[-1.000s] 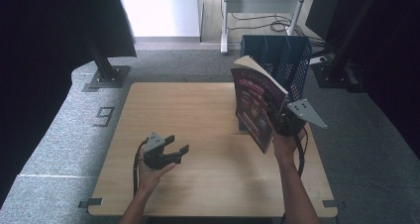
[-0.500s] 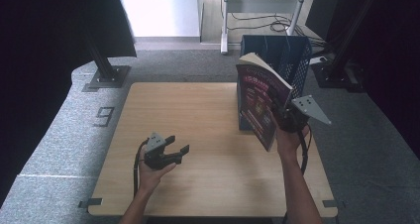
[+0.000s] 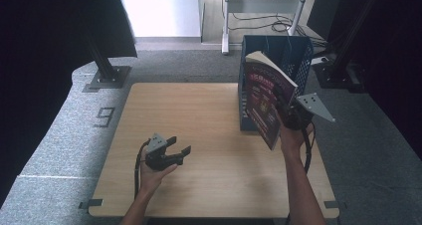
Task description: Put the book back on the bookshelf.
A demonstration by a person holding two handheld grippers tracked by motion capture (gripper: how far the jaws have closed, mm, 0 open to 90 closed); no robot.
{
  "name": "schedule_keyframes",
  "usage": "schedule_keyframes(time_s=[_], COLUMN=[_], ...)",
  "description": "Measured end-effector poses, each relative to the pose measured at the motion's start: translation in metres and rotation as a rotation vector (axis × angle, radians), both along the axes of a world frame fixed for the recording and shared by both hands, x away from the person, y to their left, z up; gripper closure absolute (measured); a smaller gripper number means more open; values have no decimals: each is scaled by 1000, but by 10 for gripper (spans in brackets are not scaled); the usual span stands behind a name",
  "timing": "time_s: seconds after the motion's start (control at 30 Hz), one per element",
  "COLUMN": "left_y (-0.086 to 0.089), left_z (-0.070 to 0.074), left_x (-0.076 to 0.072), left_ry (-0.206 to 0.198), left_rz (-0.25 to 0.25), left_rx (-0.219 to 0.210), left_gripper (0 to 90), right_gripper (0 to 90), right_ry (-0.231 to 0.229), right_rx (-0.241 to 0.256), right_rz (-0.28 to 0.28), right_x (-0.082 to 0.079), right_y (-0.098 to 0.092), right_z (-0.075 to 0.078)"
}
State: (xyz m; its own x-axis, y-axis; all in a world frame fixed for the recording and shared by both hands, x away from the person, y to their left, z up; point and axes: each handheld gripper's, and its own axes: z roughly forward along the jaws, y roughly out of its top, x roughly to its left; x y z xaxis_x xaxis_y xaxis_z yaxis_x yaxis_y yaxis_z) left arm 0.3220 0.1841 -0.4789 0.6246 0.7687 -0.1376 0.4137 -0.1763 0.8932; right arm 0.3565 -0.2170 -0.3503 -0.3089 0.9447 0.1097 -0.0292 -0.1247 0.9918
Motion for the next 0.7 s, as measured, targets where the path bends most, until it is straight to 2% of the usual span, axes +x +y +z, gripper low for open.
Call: schedule_keyframes(time_s=[0.47,0.7], left_y=[-4,-3], left_z=[-2,-2], left_x=[0,0], left_ry=[6,6], left_rz=[-9,-8], left_rx=[2,-1], left_gripper=[277,277], right_gripper=[817,817], right_ry=[-12,-12], right_rx=[11,2], right_rz=[-22,-34], right_x=[8,14], right_y=[-4,-3], right_z=[5,7])
